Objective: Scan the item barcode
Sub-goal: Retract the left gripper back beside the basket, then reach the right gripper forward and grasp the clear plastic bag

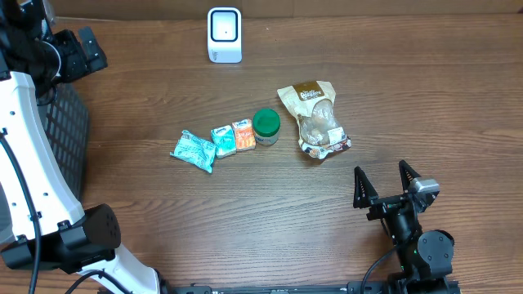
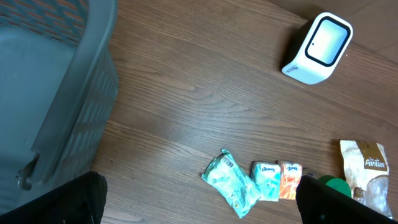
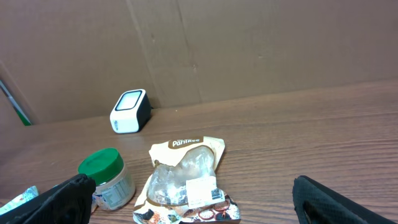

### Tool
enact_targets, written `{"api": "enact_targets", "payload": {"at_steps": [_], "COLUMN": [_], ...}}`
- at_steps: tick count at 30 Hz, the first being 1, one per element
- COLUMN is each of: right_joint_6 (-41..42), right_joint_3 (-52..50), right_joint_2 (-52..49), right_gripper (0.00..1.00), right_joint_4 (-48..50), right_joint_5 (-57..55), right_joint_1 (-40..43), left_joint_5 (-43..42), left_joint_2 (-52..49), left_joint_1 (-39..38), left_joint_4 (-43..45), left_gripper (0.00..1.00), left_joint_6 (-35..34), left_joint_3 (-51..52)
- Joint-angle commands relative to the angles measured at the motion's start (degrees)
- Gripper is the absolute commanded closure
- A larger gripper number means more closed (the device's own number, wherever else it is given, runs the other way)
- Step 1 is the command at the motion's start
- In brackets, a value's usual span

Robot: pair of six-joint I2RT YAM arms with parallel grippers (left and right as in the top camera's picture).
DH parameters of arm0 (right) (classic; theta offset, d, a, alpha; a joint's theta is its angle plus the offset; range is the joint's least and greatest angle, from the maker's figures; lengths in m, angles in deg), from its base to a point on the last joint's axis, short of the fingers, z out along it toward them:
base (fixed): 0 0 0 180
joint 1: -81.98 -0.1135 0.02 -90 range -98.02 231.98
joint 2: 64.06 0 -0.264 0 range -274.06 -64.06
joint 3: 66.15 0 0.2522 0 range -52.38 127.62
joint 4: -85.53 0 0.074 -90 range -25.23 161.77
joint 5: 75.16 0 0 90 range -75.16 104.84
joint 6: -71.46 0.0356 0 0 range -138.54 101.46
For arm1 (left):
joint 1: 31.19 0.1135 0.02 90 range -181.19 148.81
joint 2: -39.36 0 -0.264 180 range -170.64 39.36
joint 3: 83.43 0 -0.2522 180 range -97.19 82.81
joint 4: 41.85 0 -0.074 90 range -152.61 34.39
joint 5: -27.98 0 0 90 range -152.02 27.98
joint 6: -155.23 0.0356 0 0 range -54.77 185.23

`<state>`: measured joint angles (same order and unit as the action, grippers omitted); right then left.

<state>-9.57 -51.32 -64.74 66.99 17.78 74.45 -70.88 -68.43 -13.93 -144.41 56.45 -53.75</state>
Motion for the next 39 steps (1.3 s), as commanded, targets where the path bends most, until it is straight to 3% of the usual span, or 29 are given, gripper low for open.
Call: {"api": "enact_targets", "payload": {"at_steps": [1, 20, 28, 33, 39], "right_joint_6": [-0.02, -0.04, -0.09, -0.31, -0.48], "right_joint_3": [-0.59, -0.59, 0.5, 7.04, 23.43], "right_joint_2": [0.52, 0.52, 0.37, -3.89, -15.58], "right_gripper": [0.0, 0.0, 0.0, 0.0, 0.0], "right_joint_4": [0.13, 0.39, 7.15, 2.36, -8.72], "right_joint_5": [-0.28, -1.4, -0.7, 3.06, 6.38], "right_joint_1": [0.2, 0.22, 0.22, 0.22, 0.22], "left_joint_5": [-1.05, -1.05, -1.05, -1.05, -1.07], "left_joint_2": [0.0, 0.0, 0.0, 0.0, 0.0], "left_joint_1": [0.09, 0.09, 0.09, 0.09, -0.02], "left_joint_4": [-0.09, -0.09, -0.09, -0.09, -0.09], "left_gripper": [0.0, 0.0, 0.0, 0.0, 0.0], "left_joint_6": [1.09, 1.09, 1.09, 1.09, 1.07], "left_joint_3": [-0.2, -0.2, -0.2, -0.2, -0.2]}}
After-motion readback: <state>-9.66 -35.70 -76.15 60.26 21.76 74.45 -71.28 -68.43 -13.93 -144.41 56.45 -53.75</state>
